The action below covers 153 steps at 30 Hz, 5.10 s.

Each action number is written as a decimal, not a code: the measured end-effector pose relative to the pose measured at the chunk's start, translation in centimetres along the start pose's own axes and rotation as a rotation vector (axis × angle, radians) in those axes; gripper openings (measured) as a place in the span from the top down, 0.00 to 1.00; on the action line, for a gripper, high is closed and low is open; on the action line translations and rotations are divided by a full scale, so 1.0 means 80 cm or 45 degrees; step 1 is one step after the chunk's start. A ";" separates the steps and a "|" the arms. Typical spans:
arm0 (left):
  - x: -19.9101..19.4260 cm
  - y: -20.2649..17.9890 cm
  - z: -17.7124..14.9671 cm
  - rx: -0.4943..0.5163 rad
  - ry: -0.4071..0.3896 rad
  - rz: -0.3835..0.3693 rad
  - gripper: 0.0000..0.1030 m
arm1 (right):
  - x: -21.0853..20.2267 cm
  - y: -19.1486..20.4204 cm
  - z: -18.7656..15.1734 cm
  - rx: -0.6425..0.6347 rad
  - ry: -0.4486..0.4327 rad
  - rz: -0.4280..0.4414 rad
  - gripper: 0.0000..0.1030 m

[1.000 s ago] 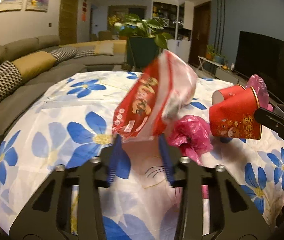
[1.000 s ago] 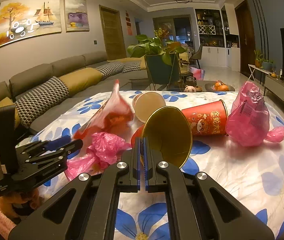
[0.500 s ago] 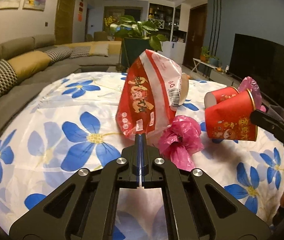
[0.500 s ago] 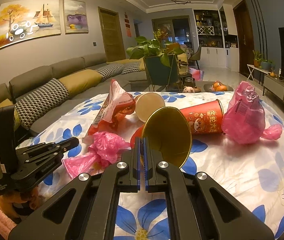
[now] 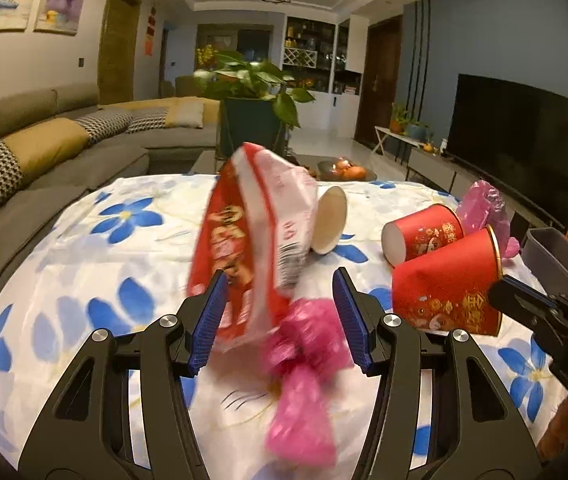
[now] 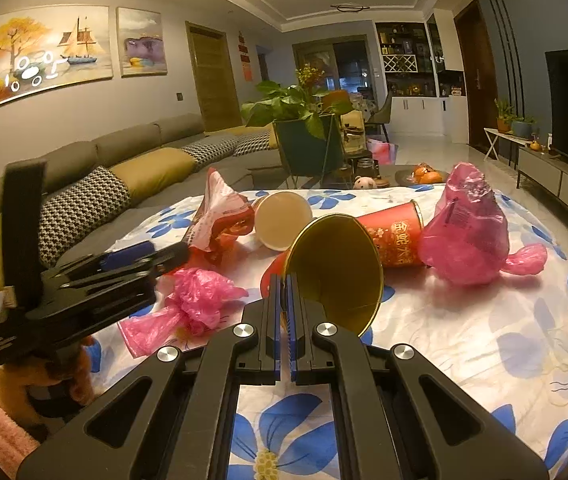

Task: Collect trash
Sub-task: 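Lift the red-white wrapper with the left tool while the right tool holds the red cup, then carry the wrapper and red cup over the grey bin and release both, then move both tools back over the remaining trash on the table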

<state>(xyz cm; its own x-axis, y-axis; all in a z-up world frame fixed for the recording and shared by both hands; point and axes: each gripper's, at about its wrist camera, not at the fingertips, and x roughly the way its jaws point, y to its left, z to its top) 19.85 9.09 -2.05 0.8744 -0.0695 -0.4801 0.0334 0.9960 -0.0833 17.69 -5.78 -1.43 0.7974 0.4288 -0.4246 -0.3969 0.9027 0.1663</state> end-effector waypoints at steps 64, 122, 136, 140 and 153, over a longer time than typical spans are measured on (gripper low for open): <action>-0.018 -0.433 0.007 0.287 -0.110 -0.733 0.97 | -0.279 -0.282 -0.019 0.240 -0.374 -0.920 0.97; 0.070 -0.486 -0.011 0.244 -0.028 -0.867 0.34 | -0.241 -0.324 -0.022 0.316 -0.323 -0.953 0.53; 0.039 -0.371 -0.016 0.177 -0.086 -0.442 0.18 | -0.239 -0.278 -0.027 0.255 -0.323 -0.944 0.14; 0.023 -0.329 -0.019 0.109 -0.069 -0.364 0.16 | -0.231 -0.259 -0.027 0.243 -0.290 -0.907 0.07; -0.042 -0.223 -0.036 0.023 -0.088 -0.175 0.15 | -0.220 -0.188 -0.023 0.202 -0.252 -0.830 0.06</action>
<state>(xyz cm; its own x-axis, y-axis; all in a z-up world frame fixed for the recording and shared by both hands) 14.93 -8.61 -1.46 0.8923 -0.2015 -0.4041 0.1629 0.9783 -0.1282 8.79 -26.97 1.88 0.9241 -0.2174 -0.3144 0.2501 0.9659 0.0672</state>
